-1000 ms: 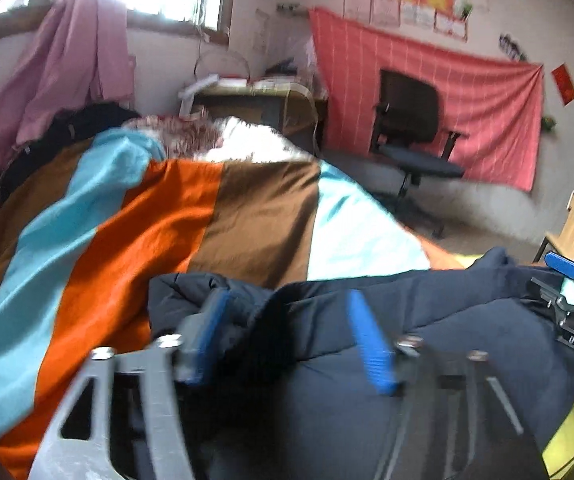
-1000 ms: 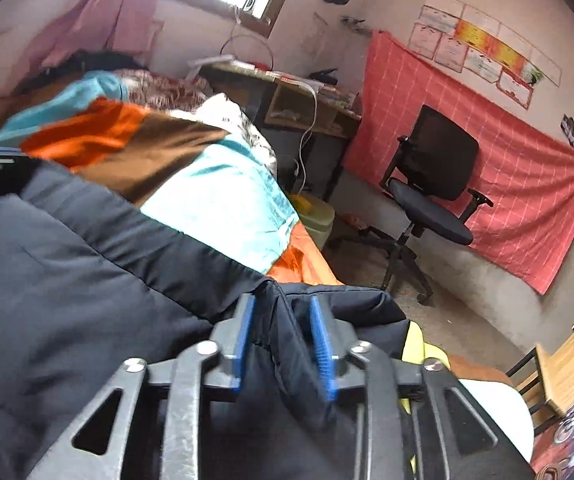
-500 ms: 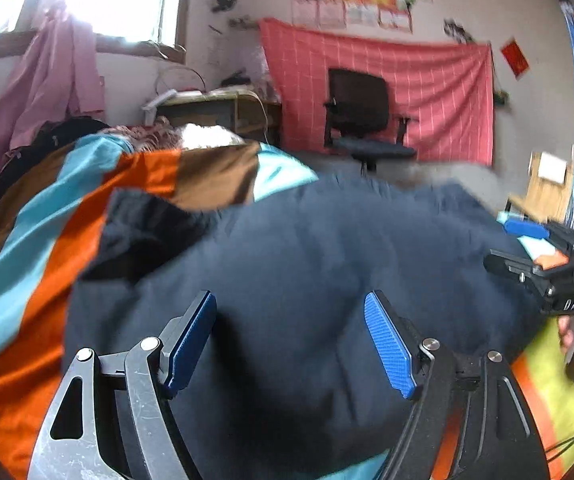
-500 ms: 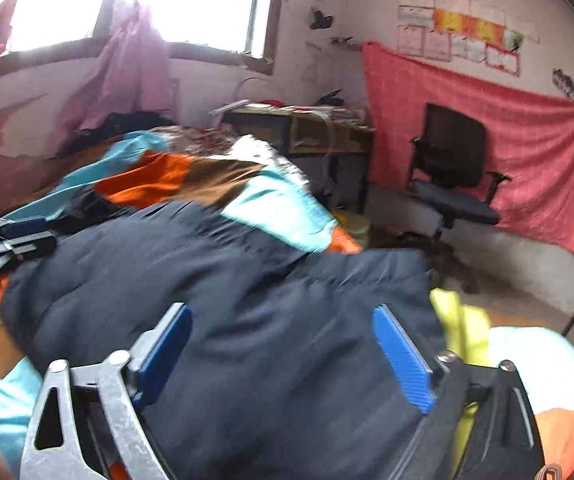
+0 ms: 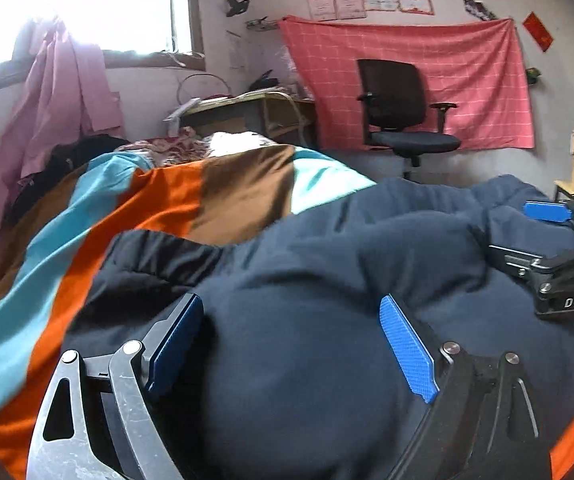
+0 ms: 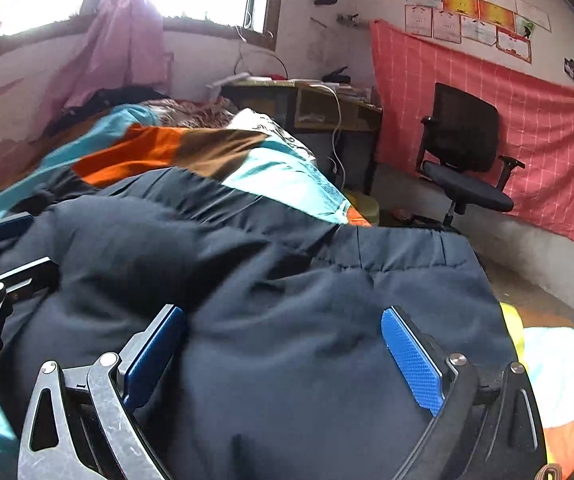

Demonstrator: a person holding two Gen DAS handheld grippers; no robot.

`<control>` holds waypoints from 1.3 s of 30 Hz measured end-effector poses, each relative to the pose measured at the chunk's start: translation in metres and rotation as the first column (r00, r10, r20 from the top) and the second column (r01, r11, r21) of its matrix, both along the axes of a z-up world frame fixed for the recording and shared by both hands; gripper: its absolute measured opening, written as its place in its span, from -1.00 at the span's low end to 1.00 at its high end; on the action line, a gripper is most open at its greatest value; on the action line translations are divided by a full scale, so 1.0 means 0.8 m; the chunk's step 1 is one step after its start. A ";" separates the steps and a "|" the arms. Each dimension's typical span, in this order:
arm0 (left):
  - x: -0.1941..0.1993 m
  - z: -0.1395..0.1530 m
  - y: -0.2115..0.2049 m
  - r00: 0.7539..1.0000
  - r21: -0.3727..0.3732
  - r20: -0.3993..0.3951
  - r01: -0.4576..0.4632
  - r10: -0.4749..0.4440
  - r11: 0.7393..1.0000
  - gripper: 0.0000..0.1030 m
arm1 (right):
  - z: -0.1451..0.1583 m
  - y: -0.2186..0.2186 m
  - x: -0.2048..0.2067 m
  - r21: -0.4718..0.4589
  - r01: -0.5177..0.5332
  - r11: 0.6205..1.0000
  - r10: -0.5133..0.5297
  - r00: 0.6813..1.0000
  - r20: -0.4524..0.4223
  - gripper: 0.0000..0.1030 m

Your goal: Fold large clothes

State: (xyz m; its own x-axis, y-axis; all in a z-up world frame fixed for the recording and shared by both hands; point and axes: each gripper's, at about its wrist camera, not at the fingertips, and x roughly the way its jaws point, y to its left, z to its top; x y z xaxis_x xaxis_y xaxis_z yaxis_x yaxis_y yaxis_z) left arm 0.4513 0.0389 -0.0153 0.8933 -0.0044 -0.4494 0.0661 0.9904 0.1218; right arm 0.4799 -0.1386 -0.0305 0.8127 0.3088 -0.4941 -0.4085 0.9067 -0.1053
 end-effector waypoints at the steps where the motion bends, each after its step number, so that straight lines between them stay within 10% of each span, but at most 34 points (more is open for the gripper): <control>1: 0.006 -0.001 0.007 1.000 0.002 -0.002 -0.012 0.012 1.000 0.70 | 0.001 0.004 0.009 -0.014 0.005 1.000 -0.005 1.000 -0.001 0.93; 19: 0.108 -0.016 0.074 0.984 -0.143 -0.164 -0.096 0.072 0.985 0.79 | -0.017 -0.013 0.146 0.015 0.057 0.998 -0.053 0.974 -0.221 1.00; 39: 0.100 -0.020 0.151 0.981 -0.351 -0.184 -0.130 0.068 0.927 0.79 | -0.033 -0.063 0.163 0.309 0.038 0.950 0.044 0.966 -0.254 1.00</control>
State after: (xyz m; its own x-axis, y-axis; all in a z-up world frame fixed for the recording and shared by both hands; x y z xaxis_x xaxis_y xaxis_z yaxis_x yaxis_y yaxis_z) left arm 0.5309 0.1594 -0.0311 0.8107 -0.1090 -0.5752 -0.0458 0.9677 -0.2479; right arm 0.6102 -0.1887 -0.0567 0.6710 0.4811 -0.5641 -0.3870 0.8763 0.2870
